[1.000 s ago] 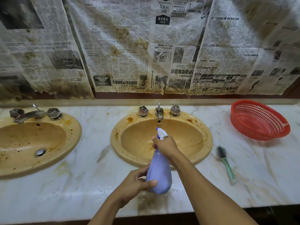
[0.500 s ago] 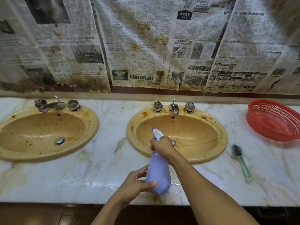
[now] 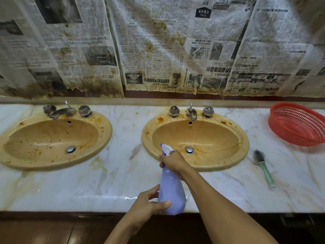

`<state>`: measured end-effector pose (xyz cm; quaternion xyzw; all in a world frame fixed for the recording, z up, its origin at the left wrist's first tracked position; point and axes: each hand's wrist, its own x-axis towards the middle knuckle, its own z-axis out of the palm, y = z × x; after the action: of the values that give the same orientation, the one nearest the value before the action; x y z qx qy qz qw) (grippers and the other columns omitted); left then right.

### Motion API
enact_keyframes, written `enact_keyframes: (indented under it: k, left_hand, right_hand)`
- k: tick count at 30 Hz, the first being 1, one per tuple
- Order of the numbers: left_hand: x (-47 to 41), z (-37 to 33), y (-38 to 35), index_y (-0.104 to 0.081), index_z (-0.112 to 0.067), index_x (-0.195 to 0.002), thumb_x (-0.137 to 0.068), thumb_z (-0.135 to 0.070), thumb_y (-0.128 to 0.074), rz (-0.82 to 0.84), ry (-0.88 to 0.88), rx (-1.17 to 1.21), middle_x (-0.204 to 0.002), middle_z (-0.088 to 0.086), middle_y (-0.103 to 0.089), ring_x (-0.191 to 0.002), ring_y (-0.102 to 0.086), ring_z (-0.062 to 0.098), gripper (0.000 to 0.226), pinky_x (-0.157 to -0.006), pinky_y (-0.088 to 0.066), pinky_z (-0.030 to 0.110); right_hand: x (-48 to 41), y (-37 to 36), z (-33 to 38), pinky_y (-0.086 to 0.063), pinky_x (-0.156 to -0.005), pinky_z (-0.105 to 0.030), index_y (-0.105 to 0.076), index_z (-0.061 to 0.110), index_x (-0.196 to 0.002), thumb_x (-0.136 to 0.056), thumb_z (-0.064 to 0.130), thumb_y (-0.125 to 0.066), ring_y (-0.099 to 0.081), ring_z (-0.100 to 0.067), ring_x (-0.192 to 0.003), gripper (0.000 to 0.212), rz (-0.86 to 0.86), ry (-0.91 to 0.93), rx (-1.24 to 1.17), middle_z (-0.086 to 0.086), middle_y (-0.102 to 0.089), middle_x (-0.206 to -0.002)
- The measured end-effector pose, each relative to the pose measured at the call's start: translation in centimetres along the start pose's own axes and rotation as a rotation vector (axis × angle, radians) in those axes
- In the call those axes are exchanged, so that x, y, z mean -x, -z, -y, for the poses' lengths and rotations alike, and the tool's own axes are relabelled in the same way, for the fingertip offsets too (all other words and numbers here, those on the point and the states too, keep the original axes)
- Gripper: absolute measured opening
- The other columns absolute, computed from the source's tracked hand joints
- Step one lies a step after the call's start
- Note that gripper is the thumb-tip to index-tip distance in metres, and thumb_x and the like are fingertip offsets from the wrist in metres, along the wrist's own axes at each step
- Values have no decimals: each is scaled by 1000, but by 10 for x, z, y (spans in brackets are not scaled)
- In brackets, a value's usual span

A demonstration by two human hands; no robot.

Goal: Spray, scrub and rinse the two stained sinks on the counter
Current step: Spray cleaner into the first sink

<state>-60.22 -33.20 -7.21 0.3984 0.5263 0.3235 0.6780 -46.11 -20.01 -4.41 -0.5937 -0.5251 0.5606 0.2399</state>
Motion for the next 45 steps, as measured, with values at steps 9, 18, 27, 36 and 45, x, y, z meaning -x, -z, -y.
enact_keyframes:
  k: [9, 18, 27, 36, 45]
  left_hand:
    - [5, -7, -16, -68, -30, -134, -77, -30, -89, 59, 13, -40, -129, -1, -72, -123, -66, 21, 61, -97, -59, 46]
    - [-7, -16, -45, -69, -31, -132, -84, -23, -86, 65, 24, -28, -125, -8, -73, -115, -70, 17, 52, -94, -60, 46]
    - [-37, -30, -76, -68, -32, -133, -89, -16, -80, 191, 38, -87, -127, -10, -72, -116, -69, 17, 49, -96, -59, 46]
    - [-54, -33, -117, -68, -26, -134, -89, -10, -78, 328, 57, -123, -124, -4, -74, -110, -72, 20, 48, -85, -60, 38]
    - [-58, -33, -140, -70, -33, -132, -82, -23, -82, 383, 45, -169, -130, 4, -70, -115, -69, 22, 52, -90, -59, 36]
  right_hand:
    - [14, 17, -18, -50, -64, -26, -48, 29, -149, -96, 19, -52, -62, -14, -71, 54, -134, -38, -64, 1, -70, -84]
    - [12, 48, -29, -55, -90, -40, -55, 14, -139, -96, 22, -58, -69, -22, -90, 44, -167, -83, -128, -3, -73, -85]
    - [19, 97, -44, -51, -69, -28, -47, 32, -149, -96, 18, -52, -69, -19, -79, 55, -323, -38, -146, -1, -70, -83]
    - [35, 144, -77, -55, -77, -38, -56, 35, -127, -91, 14, -52, -64, -20, -67, 42, -494, -121, -279, -2, -67, -66]
    - [55, 169, -86, -54, -91, -37, -45, 29, -152, -99, 21, -55, -70, -26, -97, 54, -486, -97, -243, -1, -72, -93]
